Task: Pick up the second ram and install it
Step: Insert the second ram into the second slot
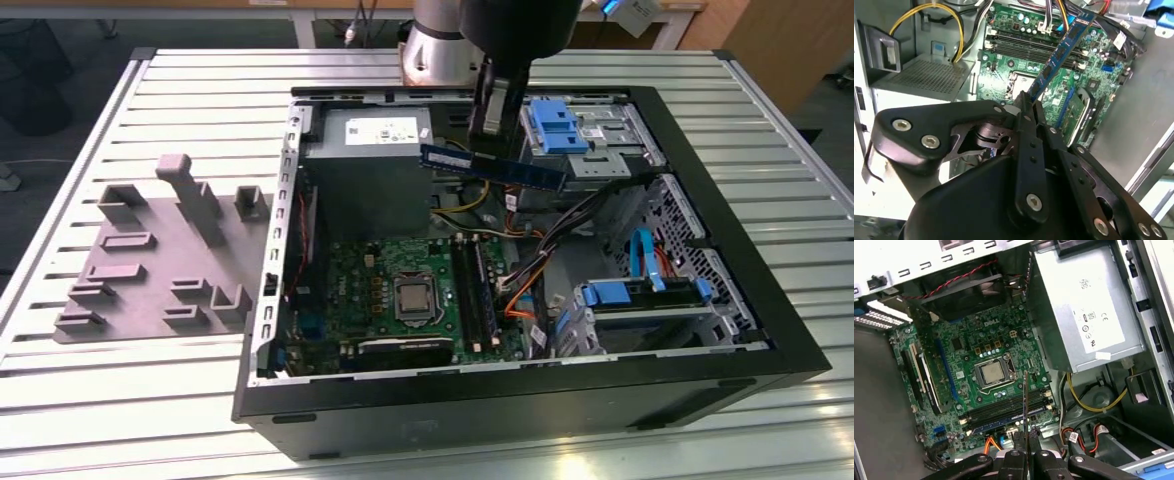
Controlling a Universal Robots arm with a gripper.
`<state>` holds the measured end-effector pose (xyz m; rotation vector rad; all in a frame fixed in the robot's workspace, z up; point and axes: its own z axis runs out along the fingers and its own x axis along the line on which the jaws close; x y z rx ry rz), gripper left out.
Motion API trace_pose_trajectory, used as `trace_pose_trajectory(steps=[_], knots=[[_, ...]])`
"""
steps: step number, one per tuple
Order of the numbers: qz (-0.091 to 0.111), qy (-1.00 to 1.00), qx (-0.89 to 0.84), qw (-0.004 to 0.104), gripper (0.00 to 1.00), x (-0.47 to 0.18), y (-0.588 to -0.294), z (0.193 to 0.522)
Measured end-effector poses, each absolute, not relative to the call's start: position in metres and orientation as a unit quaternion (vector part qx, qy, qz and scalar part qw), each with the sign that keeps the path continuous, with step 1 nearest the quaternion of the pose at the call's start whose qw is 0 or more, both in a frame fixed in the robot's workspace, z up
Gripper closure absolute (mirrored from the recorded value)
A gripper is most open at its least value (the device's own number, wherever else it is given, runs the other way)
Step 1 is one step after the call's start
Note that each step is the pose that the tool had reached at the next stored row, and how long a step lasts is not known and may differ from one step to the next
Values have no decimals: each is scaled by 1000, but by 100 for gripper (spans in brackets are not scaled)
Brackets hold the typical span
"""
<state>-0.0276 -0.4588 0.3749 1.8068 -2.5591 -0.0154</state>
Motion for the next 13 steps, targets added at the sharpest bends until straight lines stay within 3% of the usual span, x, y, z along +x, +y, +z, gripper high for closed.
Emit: trace_pose_trajectory(steps=[13], knots=[[-5,-824,567,4,86,-28,-459,375]])
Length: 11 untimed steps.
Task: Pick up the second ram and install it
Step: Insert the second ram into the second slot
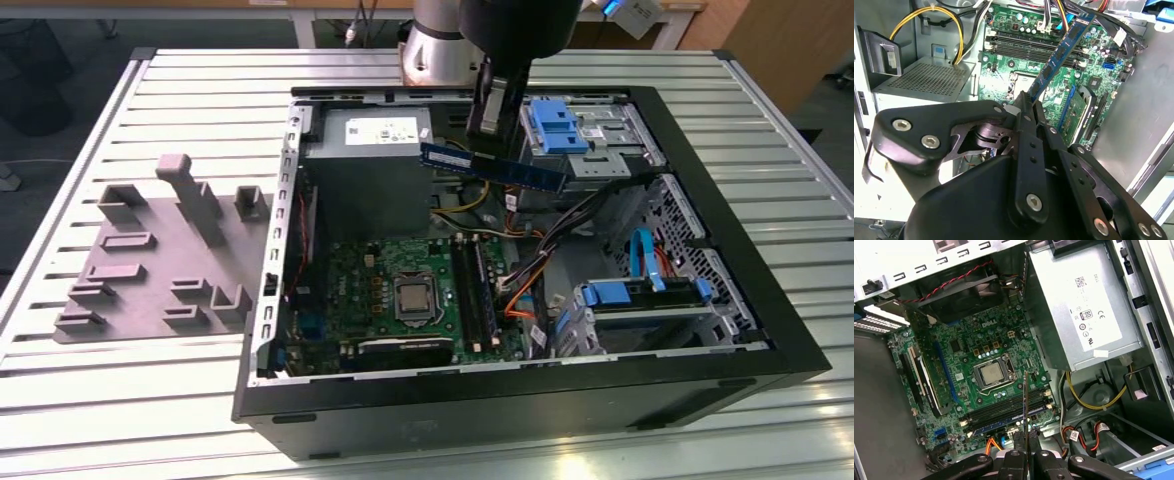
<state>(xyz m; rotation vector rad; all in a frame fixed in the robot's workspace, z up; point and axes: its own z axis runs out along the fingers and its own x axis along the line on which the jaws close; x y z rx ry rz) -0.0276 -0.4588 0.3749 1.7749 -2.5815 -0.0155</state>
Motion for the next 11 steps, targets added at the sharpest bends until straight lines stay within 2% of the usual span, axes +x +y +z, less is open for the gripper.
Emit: trace_pose_trajectory(steps=[11], knots=[[-5,-869,494,4,86,-28,-459,374]])
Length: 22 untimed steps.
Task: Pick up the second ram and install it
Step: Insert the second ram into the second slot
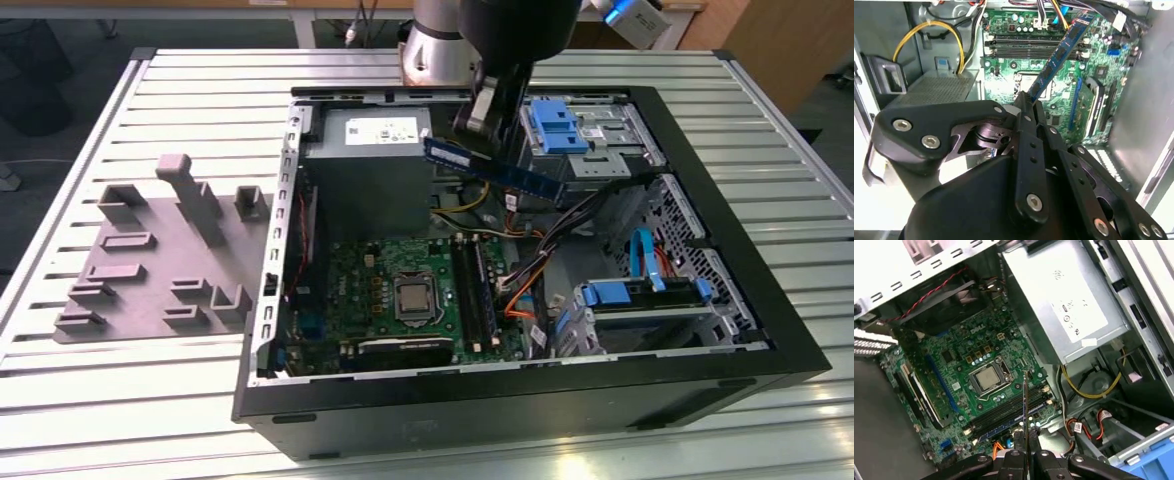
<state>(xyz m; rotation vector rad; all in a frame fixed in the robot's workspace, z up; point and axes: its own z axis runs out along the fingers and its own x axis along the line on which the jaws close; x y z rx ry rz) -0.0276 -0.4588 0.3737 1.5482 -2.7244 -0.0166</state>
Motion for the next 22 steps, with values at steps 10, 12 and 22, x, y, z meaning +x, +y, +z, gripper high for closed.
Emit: trace_pose_trajectory(steps=[10,12,22], knots=[[-6,-910,413,3,86,-28,-459,372],[-6,-918,396,3,86,-28,-459,372],[-6,-950,312,3,86,-28,-459,370]])
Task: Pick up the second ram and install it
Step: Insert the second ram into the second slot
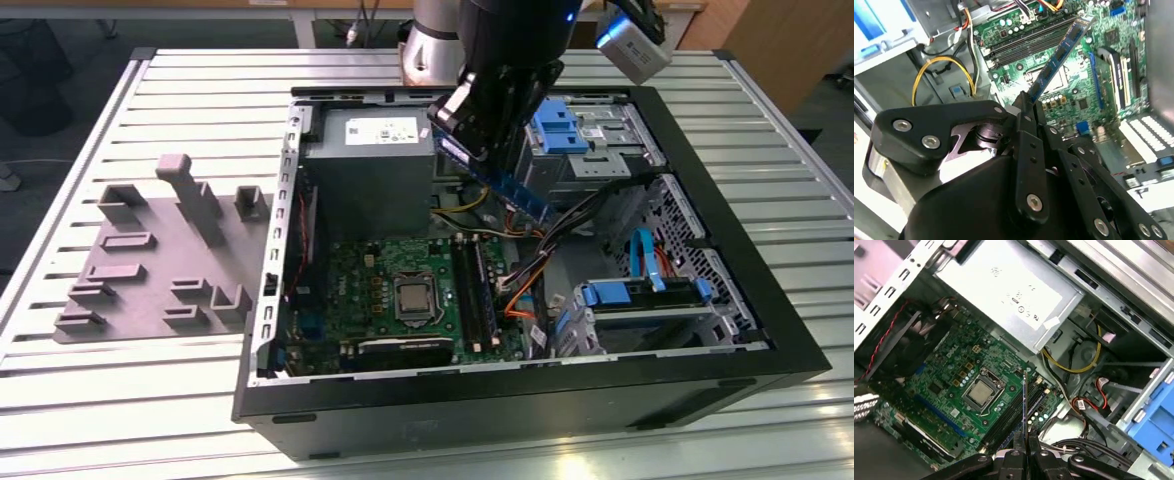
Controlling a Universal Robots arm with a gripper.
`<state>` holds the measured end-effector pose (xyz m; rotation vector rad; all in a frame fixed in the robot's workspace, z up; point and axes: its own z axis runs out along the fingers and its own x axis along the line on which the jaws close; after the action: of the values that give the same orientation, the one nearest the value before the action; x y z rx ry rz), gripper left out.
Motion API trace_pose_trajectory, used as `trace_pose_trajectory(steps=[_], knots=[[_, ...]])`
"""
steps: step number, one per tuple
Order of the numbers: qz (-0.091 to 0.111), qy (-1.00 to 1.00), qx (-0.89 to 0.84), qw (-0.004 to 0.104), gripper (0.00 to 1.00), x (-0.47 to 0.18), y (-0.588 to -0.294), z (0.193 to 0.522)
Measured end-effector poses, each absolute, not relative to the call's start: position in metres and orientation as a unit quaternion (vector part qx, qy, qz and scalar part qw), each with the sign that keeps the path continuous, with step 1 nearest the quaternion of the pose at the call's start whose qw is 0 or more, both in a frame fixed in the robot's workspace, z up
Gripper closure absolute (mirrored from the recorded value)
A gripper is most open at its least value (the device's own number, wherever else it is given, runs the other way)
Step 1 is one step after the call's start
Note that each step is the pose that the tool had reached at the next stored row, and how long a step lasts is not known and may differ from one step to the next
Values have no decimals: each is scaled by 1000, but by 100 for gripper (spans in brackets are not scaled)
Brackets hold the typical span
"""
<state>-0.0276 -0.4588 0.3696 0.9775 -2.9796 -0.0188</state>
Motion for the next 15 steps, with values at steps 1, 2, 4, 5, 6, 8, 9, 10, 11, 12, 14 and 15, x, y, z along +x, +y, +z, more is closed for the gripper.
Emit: trace_pose_trajectory(steps=[1,2,4,5,6,8,9,10,11,12,14,15], knots=[[-6,-953,303,3,86,-28,-459,369],[-6,-956,294,3,86,-28,-459,369],[-6,-961,277,3,86,-28,-459,369],[-6,-963,268,3,86,-28,-459,368],[-6,-966,259,3,86,-28,-459,368],[-6,-970,242,2,86,-28,-459,368],[-6,-972,233,2,86,-28,-459,368],[-6,-975,224,2,86,-28,-459,367],[-6,-977,215,2,86,-28,-459,367],[-6,-979,206,2,86,-28,-459,367],[-6,-982,189,2,86,-28,-459,366],[-6,-984,180,2,86,-28,-459,366]])
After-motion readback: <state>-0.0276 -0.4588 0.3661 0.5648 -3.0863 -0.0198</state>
